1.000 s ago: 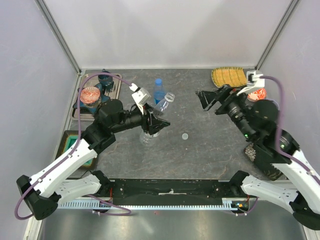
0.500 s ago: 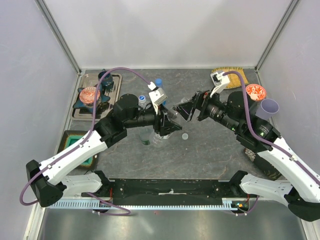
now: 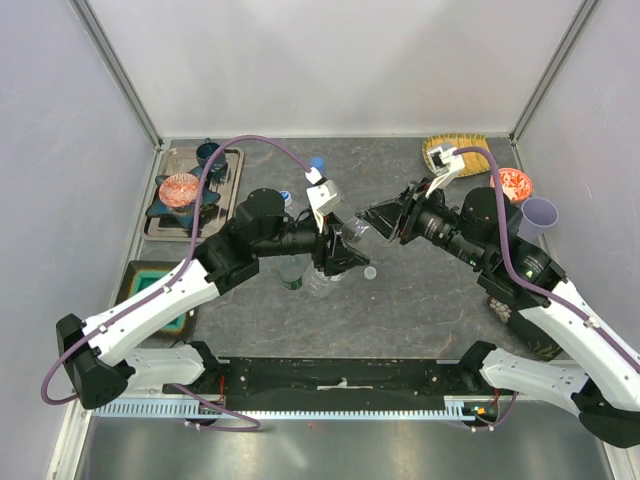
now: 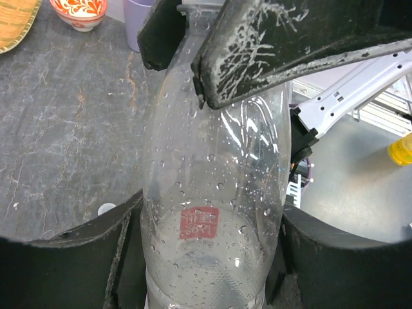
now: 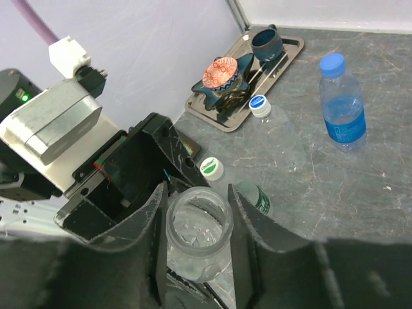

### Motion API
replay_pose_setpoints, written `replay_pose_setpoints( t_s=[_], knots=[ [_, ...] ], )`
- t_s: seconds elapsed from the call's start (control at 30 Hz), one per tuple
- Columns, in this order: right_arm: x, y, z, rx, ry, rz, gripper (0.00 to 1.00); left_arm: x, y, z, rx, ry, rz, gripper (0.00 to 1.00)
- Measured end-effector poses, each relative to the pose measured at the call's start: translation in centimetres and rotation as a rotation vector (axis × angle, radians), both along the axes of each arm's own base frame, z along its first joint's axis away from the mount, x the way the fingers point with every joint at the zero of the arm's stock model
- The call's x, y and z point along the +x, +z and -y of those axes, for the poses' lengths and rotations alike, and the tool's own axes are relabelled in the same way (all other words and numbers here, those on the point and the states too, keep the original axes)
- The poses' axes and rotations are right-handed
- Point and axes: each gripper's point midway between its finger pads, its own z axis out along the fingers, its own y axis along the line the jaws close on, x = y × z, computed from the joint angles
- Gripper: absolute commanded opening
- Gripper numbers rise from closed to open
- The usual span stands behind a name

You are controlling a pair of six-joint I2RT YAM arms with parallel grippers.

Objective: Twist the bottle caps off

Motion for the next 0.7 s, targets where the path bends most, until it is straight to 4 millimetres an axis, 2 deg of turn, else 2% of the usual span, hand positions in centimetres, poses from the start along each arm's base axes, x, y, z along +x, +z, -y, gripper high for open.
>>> replay_pose_setpoints(
  t_s=[0.03,0.1,0.13,0.27,0.37,0.43,0.6,0.7],
  knots=[
    [0.0,0.0,0.1,0.003,-0.001,0.002,0.02,0.0,0.0,0.0,0.000,-0.001,0.002,0.49],
    [-0.1,0.0,0.2,0.005,-0.002,0.005,0.00,-0.1,0.0,0.1,0.002,-0.001,0.004,0.67],
    [-0.1,0.0,0.2,0.006,-0.003,0.006,0.00,0.0,0.0,0.1,0.002,0.002,0.005,0.99],
    [0.3,-0.2,0.8,-0.018,-0.037,0.010,0.00,0.5,0.2,-0.1,0.009,0.041,0.015,0.99],
    [1.3,-0.1,2.2,-0.064,-0.127,0.018,0.00,1.8,0.8,-0.8,0.031,0.129,0.024,0.99],
    [2.6,0.9,3.6,-0.094,-0.225,0.037,0.00,2.9,2.0,-1.8,0.039,0.210,0.047,0.99],
    [6.0,4.5,7.2,-0.146,-0.496,0.105,0.00,4.4,6.1,-5.9,0.014,0.416,0.145,0.99],
    [8.9,4.1,9.4,-0.228,-0.703,0.119,0.00,4.1,8.8,-9.6,-0.042,0.534,0.201,1.00]
  ],
)
